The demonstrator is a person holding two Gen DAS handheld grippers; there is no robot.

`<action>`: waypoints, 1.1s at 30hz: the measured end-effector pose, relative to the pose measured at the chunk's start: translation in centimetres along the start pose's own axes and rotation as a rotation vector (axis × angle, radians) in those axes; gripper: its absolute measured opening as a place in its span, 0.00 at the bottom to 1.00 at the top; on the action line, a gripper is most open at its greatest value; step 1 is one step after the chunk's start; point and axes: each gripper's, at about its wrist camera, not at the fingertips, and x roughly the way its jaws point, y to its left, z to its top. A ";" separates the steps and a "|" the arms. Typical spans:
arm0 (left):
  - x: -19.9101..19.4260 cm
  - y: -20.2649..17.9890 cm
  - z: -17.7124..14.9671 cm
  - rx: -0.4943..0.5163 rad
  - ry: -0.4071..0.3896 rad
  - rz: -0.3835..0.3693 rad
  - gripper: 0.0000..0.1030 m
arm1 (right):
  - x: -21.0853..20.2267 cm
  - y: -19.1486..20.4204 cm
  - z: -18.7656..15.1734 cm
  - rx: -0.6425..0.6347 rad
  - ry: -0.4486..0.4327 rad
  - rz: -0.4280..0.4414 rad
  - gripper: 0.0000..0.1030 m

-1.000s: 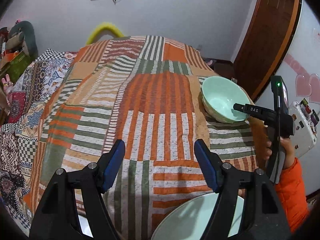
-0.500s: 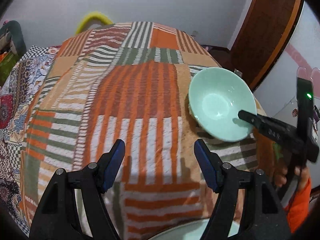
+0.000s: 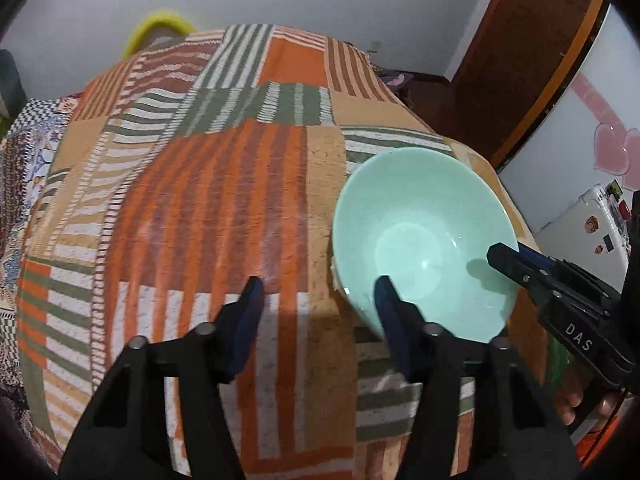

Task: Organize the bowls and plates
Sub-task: 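Close the left gripper on the mint-green bowl rim beside the right gripper, then lift the mint-green bowl with both grippers and carry it over the white bowl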

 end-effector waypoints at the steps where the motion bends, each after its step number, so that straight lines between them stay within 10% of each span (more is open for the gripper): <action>1: 0.3 -0.2 0.0 0.002 0.006 -0.004 0.45 | 0.2 -0.1 0.0 0.005 0.000 0.000 0.22; 14: 2.3 -1.9 0.2 0.083 0.011 0.004 0.15 | 2.2 -0.2 0.5 0.021 0.016 0.027 0.20; 33: -3.8 -2.9 -1.7 0.112 -0.051 -0.033 0.13 | -2.5 1.0 -0.6 0.015 -0.013 0.029 0.13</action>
